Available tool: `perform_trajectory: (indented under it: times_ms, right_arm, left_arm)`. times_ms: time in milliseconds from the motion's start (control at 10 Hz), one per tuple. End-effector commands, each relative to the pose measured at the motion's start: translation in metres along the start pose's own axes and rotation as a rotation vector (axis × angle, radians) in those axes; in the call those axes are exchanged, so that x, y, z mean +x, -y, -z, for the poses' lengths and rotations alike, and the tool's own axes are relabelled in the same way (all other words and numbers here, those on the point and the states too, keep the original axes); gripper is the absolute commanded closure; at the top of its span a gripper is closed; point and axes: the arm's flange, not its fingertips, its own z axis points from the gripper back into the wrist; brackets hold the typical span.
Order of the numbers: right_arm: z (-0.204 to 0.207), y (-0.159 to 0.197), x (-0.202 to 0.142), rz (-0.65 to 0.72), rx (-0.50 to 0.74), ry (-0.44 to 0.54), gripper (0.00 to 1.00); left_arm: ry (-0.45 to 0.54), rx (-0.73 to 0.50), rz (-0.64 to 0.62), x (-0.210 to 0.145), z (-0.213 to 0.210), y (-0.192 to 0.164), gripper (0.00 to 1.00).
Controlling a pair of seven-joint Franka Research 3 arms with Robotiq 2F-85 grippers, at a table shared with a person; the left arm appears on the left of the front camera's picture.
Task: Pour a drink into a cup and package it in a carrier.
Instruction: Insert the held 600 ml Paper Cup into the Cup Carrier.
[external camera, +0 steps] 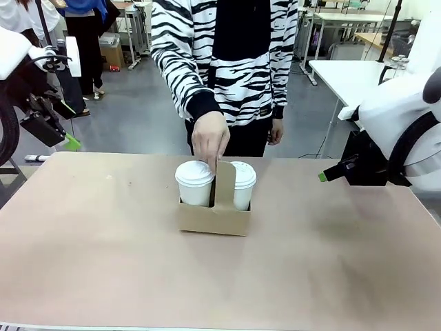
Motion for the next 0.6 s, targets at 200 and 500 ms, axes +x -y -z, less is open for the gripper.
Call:
perform_trajectory:
  times_ms: [200, 500]
  right_arm:
    - [-0.0001, -0.0028, 0.0008, 0.000, -0.010, 0.013, 0.00]
    - [-0.0001, -0.0028, 0.0008, 0.000, -0.010, 0.013, 0.00]
  left_arm:
    - [0.000, 0.001, -0.015, 0.0007, -0.0020, 0.0001, 0.00]
    - [0.000, 0.001, -0.015, 0.0007, -0.0020, 0.0001, 0.00]
